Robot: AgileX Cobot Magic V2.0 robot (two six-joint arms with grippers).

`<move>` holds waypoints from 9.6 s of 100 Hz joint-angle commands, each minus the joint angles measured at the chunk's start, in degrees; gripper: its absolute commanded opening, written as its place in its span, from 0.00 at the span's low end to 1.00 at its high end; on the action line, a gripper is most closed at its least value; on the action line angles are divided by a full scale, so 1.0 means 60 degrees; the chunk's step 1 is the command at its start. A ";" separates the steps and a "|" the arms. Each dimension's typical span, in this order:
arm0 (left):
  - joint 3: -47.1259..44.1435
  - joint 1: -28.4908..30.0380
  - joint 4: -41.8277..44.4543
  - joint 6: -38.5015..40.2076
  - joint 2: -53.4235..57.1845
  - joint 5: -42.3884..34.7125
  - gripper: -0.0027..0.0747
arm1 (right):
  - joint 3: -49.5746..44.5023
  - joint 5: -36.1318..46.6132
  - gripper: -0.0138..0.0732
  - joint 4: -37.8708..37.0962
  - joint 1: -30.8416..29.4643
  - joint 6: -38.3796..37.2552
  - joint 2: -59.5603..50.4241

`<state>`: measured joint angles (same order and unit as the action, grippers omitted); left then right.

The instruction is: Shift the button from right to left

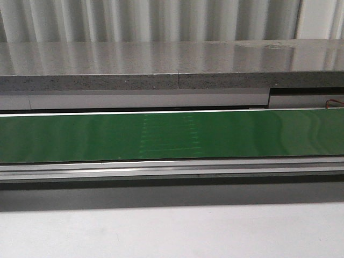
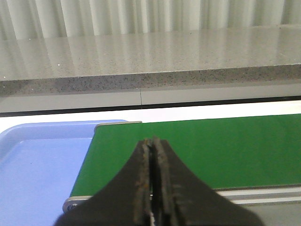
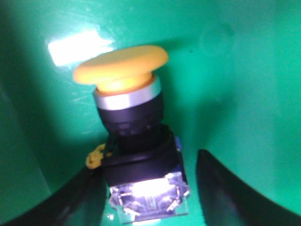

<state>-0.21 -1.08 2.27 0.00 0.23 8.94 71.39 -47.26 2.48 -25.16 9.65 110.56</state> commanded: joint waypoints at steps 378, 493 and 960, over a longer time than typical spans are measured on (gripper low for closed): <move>-0.0368 0.0013 -0.0047 0.0000 0.0309 -0.0727 0.01 | -0.8351 0.3935 0.08 0.0805 0.4839 -0.0161 -1.5750; 0.4161 -0.0006 0.0284 -0.0090 -0.4213 0.3400 0.08 | -0.8351 0.4067 0.08 0.0805 0.4839 -0.0161 -1.5819; 1.3177 0.0057 0.0200 -0.1868 -1.5193 1.0168 0.03 | -0.8351 0.4066 0.08 0.0805 0.4830 -0.0161 -1.5819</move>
<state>77.30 -4.11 3.43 -5.26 -93.67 69.18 19.92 -27.40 7.54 3.87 8.17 15.17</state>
